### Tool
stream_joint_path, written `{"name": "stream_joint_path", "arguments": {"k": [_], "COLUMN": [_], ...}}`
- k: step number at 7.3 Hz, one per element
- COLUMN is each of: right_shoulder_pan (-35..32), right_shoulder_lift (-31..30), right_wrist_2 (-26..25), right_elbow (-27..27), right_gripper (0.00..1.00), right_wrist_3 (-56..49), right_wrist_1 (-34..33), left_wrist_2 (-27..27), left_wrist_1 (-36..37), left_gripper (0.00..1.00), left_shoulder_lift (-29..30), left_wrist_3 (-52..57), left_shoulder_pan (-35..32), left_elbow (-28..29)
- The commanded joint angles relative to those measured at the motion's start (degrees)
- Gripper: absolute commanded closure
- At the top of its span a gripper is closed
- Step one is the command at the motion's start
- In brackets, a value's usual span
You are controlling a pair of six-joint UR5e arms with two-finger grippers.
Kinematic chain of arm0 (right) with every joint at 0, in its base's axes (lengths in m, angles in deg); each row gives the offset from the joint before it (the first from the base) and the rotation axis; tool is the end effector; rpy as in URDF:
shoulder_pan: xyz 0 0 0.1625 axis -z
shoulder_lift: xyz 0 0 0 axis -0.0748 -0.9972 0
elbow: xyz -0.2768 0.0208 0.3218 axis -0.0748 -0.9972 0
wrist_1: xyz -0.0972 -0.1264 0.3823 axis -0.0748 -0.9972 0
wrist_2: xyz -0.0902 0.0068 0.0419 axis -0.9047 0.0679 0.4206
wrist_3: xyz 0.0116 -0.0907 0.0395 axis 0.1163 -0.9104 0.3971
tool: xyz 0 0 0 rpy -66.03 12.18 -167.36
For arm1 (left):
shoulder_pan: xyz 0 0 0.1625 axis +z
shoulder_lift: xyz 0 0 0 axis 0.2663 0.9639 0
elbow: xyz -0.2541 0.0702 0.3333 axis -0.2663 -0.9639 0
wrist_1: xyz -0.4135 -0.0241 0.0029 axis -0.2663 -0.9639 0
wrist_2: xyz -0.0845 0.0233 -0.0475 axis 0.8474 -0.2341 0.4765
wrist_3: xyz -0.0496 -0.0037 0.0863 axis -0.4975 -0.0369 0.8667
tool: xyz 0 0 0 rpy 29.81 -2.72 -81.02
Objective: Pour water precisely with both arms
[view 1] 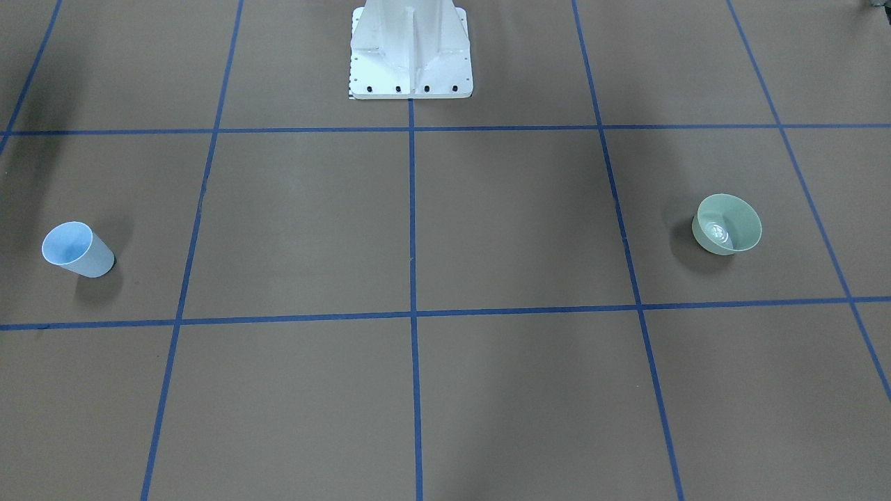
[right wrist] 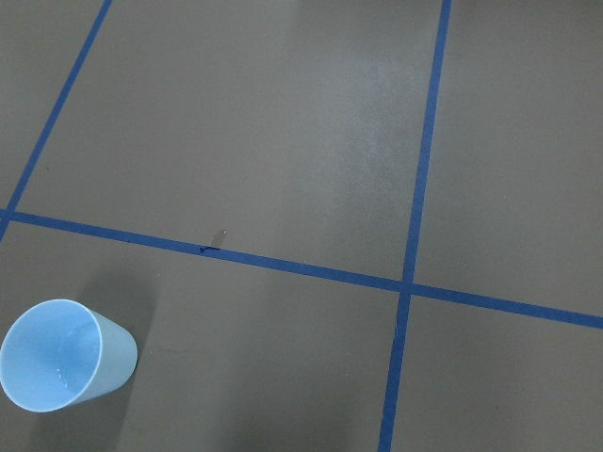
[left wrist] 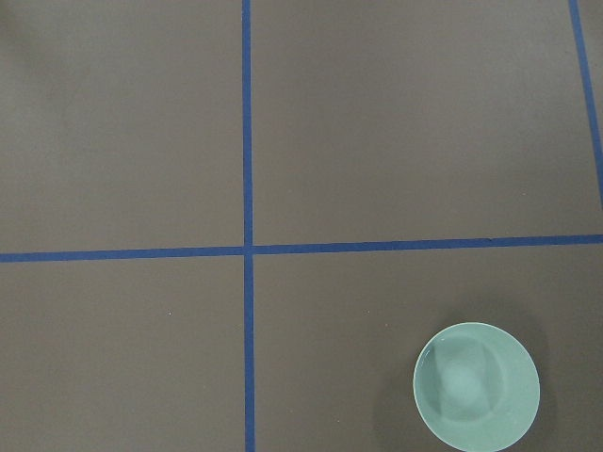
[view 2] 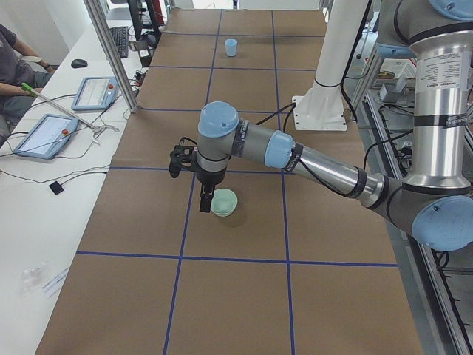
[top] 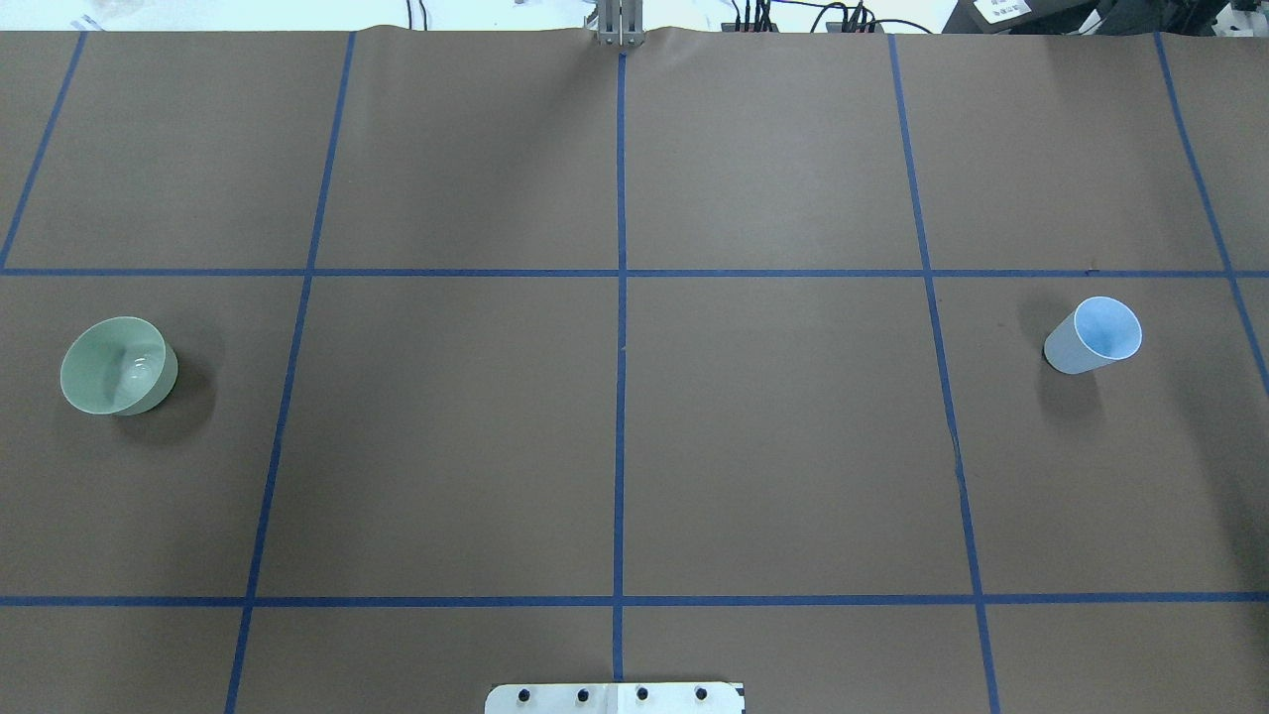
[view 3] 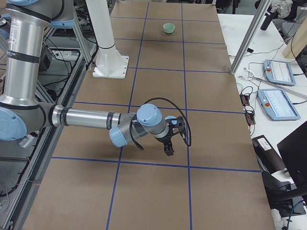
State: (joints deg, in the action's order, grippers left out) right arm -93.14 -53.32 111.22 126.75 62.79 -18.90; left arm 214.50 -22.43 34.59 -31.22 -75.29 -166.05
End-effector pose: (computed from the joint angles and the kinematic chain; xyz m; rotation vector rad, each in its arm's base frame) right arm 0.0518 -0.4203 0.6121 0.3815 -0.8579 -0.0159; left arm -0.0697 -0.4518 0.4895 0.1894 0.7812 -0.0546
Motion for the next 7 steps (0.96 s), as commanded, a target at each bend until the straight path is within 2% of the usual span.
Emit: {"name": "stream_joint_path", "arguments": {"k": [1, 3, 5, 7], "right_shoulder_pan": [-0.01, 0.95, 2.28, 2.89], "right_shoulder_lift": [0.76, 0.94, 8.20, 9.55], "right_wrist_2": [0.20, 0.20, 0.38, 0.38], "right_elbow": [-0.06, 0.21, 0.99, 5.37], "right_gripper": [0.00, 0.00, 0.00, 0.00], "right_wrist_3": [-0.08, -0.08, -0.69, -0.87], "right_wrist_1": [-5.01, -8.98, -24.03, -33.40], "left_wrist_2": [0.12, 0.21, 0.30, 3.18], "left_wrist_1": [1.89, 1.47, 1.38, 1.38], "left_gripper": [0.00, 0.00, 0.00, 0.00], "left_shoulder_lift": [-0.90, -3.98, -3.89, -3.89], "left_wrist_3": [0.00, 0.00, 0.00, 0.00], "left_shoulder_pan": [0.29, 0.47, 0.65, 0.91], "left_elbow": [0.11, 1.00, 1.08, 1.17]}}
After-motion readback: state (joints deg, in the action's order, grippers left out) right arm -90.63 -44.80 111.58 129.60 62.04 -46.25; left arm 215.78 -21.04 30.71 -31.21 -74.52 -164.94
